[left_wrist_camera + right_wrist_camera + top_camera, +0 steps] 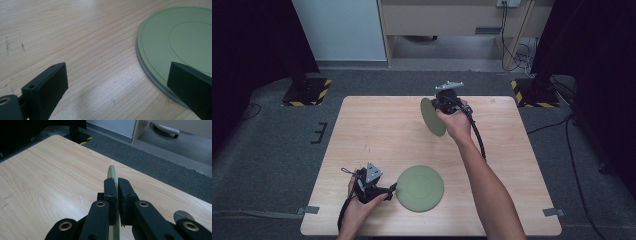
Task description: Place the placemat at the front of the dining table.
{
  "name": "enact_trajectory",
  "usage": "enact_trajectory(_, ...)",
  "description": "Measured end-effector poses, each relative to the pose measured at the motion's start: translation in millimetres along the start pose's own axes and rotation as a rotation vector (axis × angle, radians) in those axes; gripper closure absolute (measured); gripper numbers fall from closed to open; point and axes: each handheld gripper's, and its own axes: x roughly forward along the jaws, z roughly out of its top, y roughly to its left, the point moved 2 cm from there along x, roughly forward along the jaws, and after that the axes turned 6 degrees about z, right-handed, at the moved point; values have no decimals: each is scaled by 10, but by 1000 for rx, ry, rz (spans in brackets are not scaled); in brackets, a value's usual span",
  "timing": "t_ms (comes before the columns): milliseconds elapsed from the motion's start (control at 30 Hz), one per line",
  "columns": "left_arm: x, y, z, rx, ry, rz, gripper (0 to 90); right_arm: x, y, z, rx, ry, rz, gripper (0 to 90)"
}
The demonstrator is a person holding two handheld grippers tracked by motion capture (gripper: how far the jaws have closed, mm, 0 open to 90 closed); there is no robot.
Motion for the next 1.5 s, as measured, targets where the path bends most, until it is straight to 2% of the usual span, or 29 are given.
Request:
enact_trajectory(367, -6, 18, -2, -1, -1, 2, 23, 58, 40, 117, 8, -20, -3, 864)
enact_trajectory(667, -7, 12, -1, 5, -2, 1, 24, 115, 59, 78, 16, -10, -2, 864)
enact_trajectory(900, -1, 6, 0, 6, 0, 0, 24, 150, -13, 26, 37, -5, -7, 864)
enact_trajectory(1500, 14, -25, 12, 12, 3, 1, 24, -19, -273, -141, 84, -4, -55, 863)
